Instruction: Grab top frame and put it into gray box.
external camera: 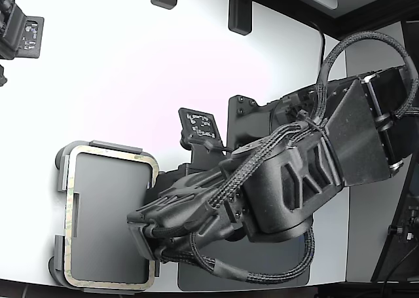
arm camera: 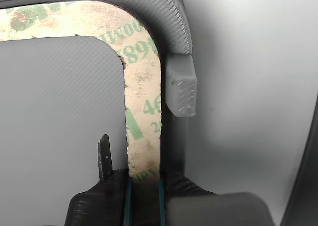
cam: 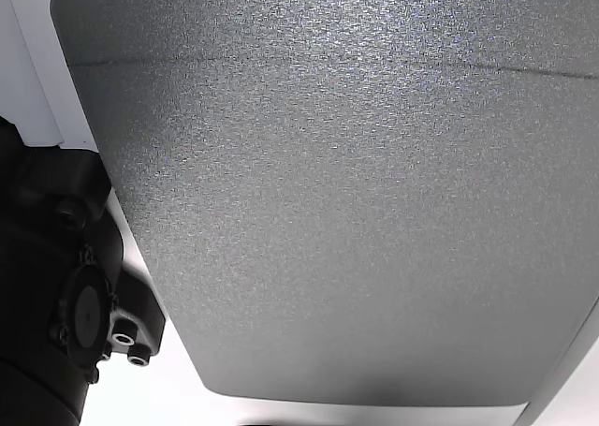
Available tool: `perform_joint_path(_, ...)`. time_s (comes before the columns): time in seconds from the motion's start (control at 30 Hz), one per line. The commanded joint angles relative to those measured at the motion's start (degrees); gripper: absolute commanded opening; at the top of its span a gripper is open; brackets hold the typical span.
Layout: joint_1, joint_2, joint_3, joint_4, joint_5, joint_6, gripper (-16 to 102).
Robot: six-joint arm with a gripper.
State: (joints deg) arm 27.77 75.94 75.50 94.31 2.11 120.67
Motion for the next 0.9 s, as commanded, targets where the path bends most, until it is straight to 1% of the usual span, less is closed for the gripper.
perform_joint_path(0.0,-0.88,1.23,-1.49,0.44,0.26,0.18,-13)
perform_joint_path(0.53,-0.88,1.67,-1.32,0.35,0.62,-0.53,-12)
perform_joint_path(0.57,-0.88,1.67,-1.32,0.35,0.70,-0.70,-7)
perform_joint_path(0.6,-0.88,1.67,-1.23,0.09,0.53,-0.97,36)
perform_joint_path(0.63,-0.97,1.67,-1.23,-0.18,0.44,-1.05,99)
perform_joint_path(0.67,-0.97,1.67,-1.32,-0.18,0.70,-1.14,91)
perform_joint_path(0.7,-0.97,1.76,-1.41,-0.18,0.79,-1.14,100)
perform_joint_path(0.87,-1.05,2.99,-1.93,-0.88,2.20,-1.76,100)
